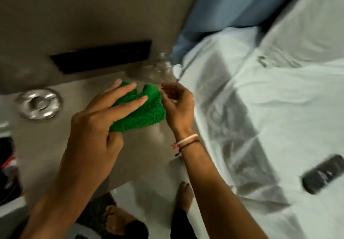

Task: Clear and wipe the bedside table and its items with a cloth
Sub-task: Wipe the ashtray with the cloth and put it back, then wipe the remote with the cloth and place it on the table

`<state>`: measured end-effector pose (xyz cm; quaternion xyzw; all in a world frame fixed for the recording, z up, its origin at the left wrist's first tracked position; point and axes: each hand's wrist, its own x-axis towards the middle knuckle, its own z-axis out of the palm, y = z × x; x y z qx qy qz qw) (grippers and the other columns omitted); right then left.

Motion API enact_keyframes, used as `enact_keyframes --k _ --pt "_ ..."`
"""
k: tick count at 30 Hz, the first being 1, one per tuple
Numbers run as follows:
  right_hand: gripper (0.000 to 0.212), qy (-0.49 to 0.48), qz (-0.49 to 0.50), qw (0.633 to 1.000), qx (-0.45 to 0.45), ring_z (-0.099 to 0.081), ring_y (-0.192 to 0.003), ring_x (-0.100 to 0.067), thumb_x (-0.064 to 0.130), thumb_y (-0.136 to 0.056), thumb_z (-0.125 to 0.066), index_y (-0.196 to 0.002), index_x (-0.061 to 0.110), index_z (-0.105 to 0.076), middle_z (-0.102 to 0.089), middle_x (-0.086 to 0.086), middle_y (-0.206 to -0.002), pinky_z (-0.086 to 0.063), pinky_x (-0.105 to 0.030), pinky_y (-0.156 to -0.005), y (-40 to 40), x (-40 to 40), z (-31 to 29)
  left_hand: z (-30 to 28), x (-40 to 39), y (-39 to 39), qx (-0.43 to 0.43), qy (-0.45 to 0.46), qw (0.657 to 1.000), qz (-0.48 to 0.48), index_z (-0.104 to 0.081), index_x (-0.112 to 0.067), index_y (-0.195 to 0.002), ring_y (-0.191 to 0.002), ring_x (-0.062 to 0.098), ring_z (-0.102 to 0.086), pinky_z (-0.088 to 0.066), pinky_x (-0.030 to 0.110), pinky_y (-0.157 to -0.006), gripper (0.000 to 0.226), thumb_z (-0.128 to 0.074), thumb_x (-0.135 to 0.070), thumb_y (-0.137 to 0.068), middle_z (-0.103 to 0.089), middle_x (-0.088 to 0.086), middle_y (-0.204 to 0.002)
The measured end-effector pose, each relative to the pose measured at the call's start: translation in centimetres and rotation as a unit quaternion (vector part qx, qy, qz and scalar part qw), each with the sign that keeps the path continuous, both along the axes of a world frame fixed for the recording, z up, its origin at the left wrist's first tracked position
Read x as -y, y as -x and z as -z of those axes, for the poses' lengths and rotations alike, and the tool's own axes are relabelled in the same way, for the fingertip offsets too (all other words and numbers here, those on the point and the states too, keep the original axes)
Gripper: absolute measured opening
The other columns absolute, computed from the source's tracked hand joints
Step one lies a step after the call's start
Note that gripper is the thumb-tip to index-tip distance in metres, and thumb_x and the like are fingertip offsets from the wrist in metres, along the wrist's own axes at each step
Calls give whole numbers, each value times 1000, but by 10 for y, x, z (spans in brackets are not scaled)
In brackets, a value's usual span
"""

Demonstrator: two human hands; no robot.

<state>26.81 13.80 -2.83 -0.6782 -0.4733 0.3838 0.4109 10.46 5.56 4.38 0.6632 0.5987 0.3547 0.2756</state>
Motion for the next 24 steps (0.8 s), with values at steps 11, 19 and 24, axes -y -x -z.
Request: enact_keyframes --k 11,19,24 --pt "43 23 371 837 402 -50 -127 -31 36 -85 -67 -125 21 -63 -52 -10 -138 -38 -39 -102 -360 102 -62 -28 -20 -294 13 -54 972 229 -67 -13 -126 -141 20 -45 -26 21 -120 78 -35 17 -61 -58 6 -141" --pt "58 64 368 899 228 -20 -155 -30 18 -90 -60 -146 10 -49 -19 -20 -166 -28 -40 -123 -417 155 -3 0 -8 -387 11 -24 953 302 -63 -11 -128 -141 21 -44 -31 28 -119 72 -38 16 -66 -57 7 -142" --pt "64 -42 416 907 52 -50 -138 -5 -3 -82 -70 -142 14 -57 -41 -2 -159 -48 -16 -104 -405 153 -21 -5 -15 -387 35 -5 963 267 -60 -16 -131 -141 15 -43 -33 28 -119 80 -35 14 -61 -56 2 -143"
